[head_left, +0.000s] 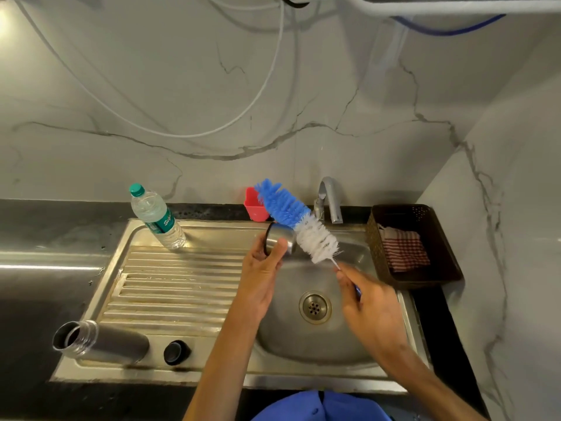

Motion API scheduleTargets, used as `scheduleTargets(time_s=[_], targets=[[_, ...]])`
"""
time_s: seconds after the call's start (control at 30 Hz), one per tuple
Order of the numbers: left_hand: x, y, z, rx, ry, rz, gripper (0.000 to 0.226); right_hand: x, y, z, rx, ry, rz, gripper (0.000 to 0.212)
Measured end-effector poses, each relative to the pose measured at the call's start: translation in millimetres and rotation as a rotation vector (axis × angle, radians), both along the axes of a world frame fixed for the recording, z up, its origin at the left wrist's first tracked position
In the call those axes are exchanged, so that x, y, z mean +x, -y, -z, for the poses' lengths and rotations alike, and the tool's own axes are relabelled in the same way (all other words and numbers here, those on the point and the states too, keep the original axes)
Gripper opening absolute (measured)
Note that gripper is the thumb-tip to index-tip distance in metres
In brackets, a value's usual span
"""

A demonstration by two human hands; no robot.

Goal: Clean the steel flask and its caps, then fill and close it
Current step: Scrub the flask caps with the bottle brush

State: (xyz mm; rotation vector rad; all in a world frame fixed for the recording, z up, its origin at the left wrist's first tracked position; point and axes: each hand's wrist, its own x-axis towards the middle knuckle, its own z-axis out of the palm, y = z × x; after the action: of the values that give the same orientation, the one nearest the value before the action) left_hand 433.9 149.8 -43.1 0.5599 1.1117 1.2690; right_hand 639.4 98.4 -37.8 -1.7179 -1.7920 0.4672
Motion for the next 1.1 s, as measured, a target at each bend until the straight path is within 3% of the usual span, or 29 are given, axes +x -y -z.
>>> scheduleTargets(time_s=[0.13, 0.27, 0.43, 0.63, 0.8, 1.0, 1.1], targets=[[-15.8, -13.0, -2.7, -0.034, 0.005, -0.073, 0.077, 0.5, 16.5, -2.4, 0.031, -0.002, -0.069, 0.036], [-14.5, -9.4, -6.4, 0.100, -0.181, 0.111, 0.058, 9.5, 3.4, -0.8, 0.056, -0.028, -0.023, 0.033], [-14.1, -12.3, -5.5, 0.074, -0.185, 0.090, 0.069, 14.9, 8.2, -11.1, 0.094, 0.032, -0.046, 0.032], [-14.4, -7.3, -10.7, 0.123, -0.384, 0.194, 0.078, 14.3, -12.0, -16.7, 0.053, 0.052, -0.042, 0.031], [-27.1, -11.1, -17.4, 0.084, -0.482, 0.078, 0.078, 17.2, 1.2, -20.9, 0.086, 0.137, -0.125, 0.033], [-9.8, 0.2, -11.3, 0.086, -0.360, 0.095, 0.080, 9.8, -5.2, -10.1, 0.015, 0.118, -0.060, 0.034], [-7.2, 5.4, -8.3, 0.067, -0.188, 0.077, 0.066, 6.9, 1.3, -8.0, 0.015, 0.115, -0.093, 0.036]])
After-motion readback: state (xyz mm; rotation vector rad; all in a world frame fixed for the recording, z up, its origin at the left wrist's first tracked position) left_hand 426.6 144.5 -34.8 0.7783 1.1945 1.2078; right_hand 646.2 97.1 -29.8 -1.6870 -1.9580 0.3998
